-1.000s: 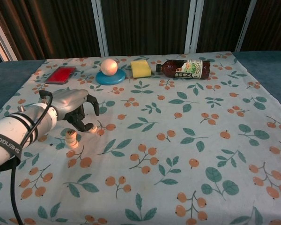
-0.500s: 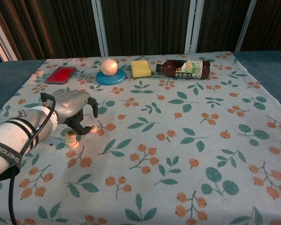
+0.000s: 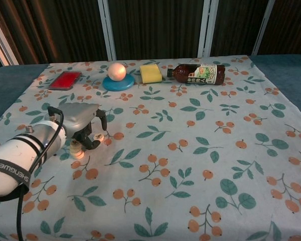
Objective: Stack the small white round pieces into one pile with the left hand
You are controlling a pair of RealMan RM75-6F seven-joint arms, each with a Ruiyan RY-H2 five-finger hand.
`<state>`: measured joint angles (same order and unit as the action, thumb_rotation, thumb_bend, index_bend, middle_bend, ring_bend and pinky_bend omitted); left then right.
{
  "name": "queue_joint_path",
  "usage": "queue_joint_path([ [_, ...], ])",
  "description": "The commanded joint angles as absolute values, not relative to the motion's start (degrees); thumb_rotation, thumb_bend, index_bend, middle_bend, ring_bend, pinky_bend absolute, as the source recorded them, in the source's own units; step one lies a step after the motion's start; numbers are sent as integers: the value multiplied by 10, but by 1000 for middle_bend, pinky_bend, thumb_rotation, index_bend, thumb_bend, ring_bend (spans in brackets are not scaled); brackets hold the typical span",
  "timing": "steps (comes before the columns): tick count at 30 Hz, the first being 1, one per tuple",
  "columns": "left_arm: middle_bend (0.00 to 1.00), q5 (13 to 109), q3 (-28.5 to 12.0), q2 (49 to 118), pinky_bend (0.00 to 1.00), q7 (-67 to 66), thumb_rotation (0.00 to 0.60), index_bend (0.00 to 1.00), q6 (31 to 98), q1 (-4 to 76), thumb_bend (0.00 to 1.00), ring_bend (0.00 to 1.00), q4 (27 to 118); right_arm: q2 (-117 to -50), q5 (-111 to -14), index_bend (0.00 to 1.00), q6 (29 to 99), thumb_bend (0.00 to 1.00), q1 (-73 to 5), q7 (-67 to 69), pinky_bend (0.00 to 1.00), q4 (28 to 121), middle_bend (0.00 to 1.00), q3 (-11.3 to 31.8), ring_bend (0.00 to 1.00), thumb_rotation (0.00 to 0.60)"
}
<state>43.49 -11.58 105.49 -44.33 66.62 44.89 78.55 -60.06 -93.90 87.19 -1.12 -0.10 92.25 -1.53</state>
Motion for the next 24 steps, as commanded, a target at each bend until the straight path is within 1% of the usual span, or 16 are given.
queue_joint_path([
  [1,1000,436,-115,1056,1000,-443,600,376,665,448,377,1000,782,-600,-940,0,872,68,-11,-1,0,923,0,-16,0,600],
  [9,1000,437,-116,1058,1000,-439,600,383,656,445,378,1000,774,-601,-940,0,873,69,-11,-1,0,923,0,-16,0,600],
  [18,1000,442,-118,1061,1000,-433,600,430,649,443,377,1000,763,-601,-939,0,872,69,-11,-1,0,922,0,-16,0,600],
  [24,1000,442,-119,1062,1000,-428,600,431,640,441,376,1000,753,-600,-940,0,873,69,-10,0,0,923,0,-16,0,600],
])
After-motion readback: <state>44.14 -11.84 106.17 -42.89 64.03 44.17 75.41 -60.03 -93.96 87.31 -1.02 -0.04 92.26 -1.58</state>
